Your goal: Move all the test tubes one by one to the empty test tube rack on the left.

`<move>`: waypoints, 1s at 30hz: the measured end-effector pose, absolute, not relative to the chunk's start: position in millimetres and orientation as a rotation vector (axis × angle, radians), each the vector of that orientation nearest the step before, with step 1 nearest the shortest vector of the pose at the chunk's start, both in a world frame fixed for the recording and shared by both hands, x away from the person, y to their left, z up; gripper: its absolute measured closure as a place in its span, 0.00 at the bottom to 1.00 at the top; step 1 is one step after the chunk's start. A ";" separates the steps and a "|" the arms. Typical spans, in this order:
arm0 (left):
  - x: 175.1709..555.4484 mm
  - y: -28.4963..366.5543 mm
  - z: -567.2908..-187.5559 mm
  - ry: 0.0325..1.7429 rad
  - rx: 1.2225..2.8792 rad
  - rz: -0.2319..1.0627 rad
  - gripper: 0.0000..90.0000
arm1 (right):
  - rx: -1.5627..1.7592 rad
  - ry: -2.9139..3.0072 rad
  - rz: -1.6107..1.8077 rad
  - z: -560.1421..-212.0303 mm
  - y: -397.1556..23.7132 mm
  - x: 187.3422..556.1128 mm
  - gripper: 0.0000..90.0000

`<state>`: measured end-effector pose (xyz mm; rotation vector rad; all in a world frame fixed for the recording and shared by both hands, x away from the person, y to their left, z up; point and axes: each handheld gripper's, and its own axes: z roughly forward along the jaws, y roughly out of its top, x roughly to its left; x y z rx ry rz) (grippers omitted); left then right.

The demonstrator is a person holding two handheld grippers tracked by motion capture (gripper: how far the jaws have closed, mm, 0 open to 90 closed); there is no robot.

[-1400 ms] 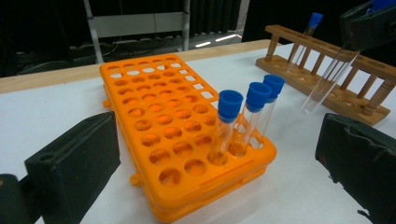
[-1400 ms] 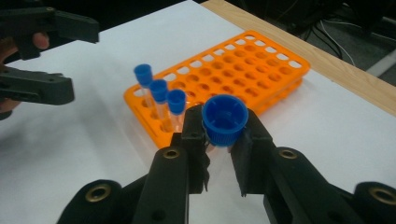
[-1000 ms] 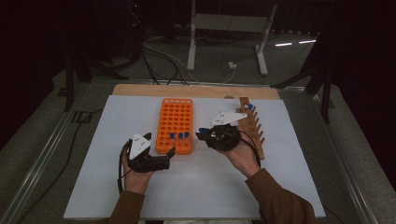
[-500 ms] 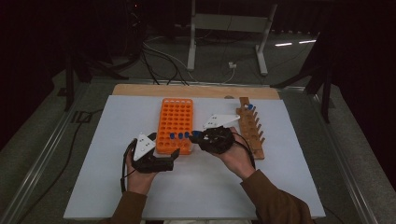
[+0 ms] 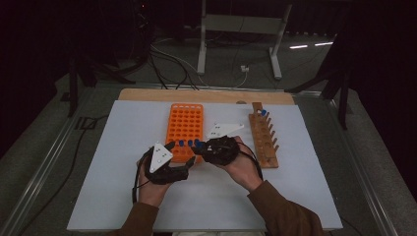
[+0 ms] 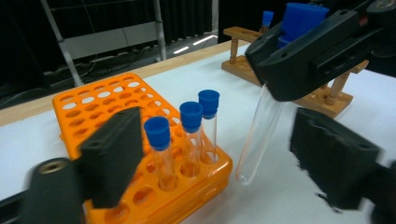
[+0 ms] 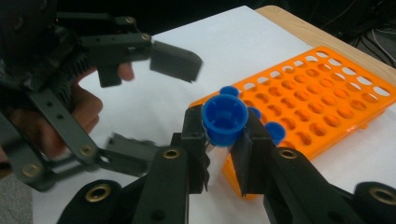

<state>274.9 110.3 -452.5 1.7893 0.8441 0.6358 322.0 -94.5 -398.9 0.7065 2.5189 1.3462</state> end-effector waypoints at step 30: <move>273.9 106.9 -456.0 0.745 1.838 0.568 0.87 | 0.697 2.505 1.381 -397.0 -86.3 318.4 0.54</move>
